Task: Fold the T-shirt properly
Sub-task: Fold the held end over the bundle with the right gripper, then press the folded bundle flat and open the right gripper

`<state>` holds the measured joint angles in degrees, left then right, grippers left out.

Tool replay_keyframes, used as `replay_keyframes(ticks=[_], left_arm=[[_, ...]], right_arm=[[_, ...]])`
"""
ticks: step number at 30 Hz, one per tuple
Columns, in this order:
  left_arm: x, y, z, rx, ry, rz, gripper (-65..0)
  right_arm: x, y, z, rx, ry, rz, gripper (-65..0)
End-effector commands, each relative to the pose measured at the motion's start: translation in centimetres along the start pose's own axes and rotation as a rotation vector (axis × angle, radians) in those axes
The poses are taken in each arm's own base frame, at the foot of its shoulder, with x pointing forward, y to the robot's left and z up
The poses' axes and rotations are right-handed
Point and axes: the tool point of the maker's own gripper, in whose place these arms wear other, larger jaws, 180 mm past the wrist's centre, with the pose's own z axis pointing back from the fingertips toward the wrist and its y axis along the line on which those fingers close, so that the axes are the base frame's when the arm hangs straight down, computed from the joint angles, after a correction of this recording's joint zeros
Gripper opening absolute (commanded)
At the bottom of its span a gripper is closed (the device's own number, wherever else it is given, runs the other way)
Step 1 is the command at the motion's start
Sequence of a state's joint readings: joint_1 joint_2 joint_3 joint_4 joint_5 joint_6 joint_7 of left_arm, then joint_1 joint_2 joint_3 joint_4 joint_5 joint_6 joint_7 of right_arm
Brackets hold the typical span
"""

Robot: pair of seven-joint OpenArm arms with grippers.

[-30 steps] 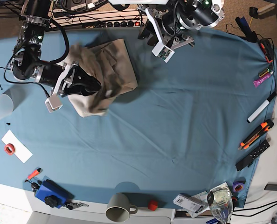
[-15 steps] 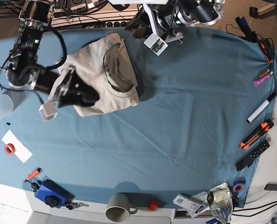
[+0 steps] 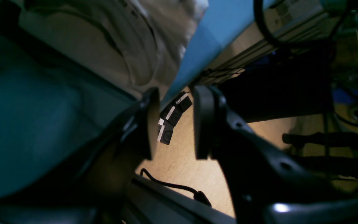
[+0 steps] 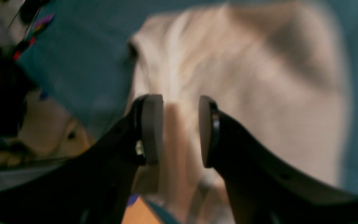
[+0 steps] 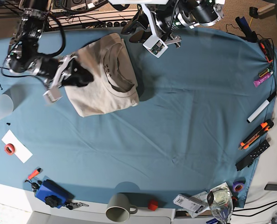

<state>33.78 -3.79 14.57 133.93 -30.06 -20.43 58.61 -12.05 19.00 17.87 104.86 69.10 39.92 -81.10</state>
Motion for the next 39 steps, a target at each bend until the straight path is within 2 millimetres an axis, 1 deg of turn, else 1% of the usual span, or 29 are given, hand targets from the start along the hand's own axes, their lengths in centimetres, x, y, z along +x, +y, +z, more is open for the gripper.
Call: replay_keyframes(ticks=[1,5,8,10,11,12,14,16,19,21,23,24,26,28,31,34,35,39], left_arm=[[1.0,-0.8,0.2,-0.026,-0.046,-0.002,-47.6],[1.0,-0.8,0.2,-0.027,-0.047,-0.002,-47.6],[1.0,-0.8,0.2,-0.027,-0.046,-0.001,-47.6],[1.0,-0.8,0.2,-0.027,-0.047,-0.001,-47.6],[1.0,-0.8,0.2,-0.027,-0.046,-0.001,-47.6],[1.0,-0.8,0.2,-0.027,-0.046,-0.001,-47.6],[1.0,-0.8,0.2,-0.028,-0.046,-0.001,-47.6],[1.0,-0.9,0.2,-0.031,-0.045,0.001,-47.6],[1.0,-0.9,0.2,-0.033,-0.045,0.002,-47.6],[1.0,-0.9,0.2,-0.033,-0.045,0.002,-47.6],[1.0,-0.9,0.2,-0.033,-0.046,0.002,-47.6],[1.0,-0.9,0.2,-0.033,-0.046,0.002,-47.6],[1.0,-0.9,0.2,-0.032,-0.047,0.002,-47.6],[1.1,-0.9,0.2,-0.029,-0.048,-0.001,-47.6],[1.1,-0.1,0.2,0.011,-0.047,-0.024,-47.6],[1.2,1.4,0.2,0.089,-0.035,-0.082,-47.7],[1.4,2.1,0.2,0.119,-0.031,-0.094,-47.7],[1.9,5.8,0.8,0.309,-0.019,-0.075,-47.7]], right_arm=[[0.3,0.1,0.2,-0.003,-0.005,0.021,-45.1],[-3.3,-0.8,-0.9,-0.065,0.149,0.028,-45.1],[-5.9,-1.5,-1.8,-0.074,0.242,-0.002,-45.1],[-7.2,-1.6,-2.3,-0.061,0.274,-0.035,-45.1],[-7.5,-1.7,-2.3,-0.056,0.279,-0.045,-45.1],[-7.4,-1.6,-2.4,-0.052,0.274,-0.048,-45.1],[-6.3,-1.1,-2.3,-0.026,0.230,-0.050,-45.1],[-4.1,0.1,-2.1,0.030,0.141,-0.045,-45.1],[-0.1,2.3,-1.2,0.108,-0.003,0.001,-45.1],[1.6,2.6,-0.7,0.093,-0.034,0.059,-45.1],[2.7,2.3,-0.7,0.078,-0.046,0.090,-45.1],[2.9,2.0,-0.9,0.065,-0.040,0.097,-45.1],[2.5,0.9,-1.4,0.024,-0.007,0.098,-45.1],[1.6,-0.2,-2.2,-0.010,0.035,0.082,-45.1],[-0.8,-1.3,-3.5,-0.032,0.114,0.032,-45.1],[-2.6,-2.7,-4.3,-0.075,0.165,0.006,-45.1],[-3.0,-3.0,-4.3,-0.084,0.178,0.005,-45.1],[-2.7,-2.9,-3.9,-0.076,0.174,0.006,-45.1]])
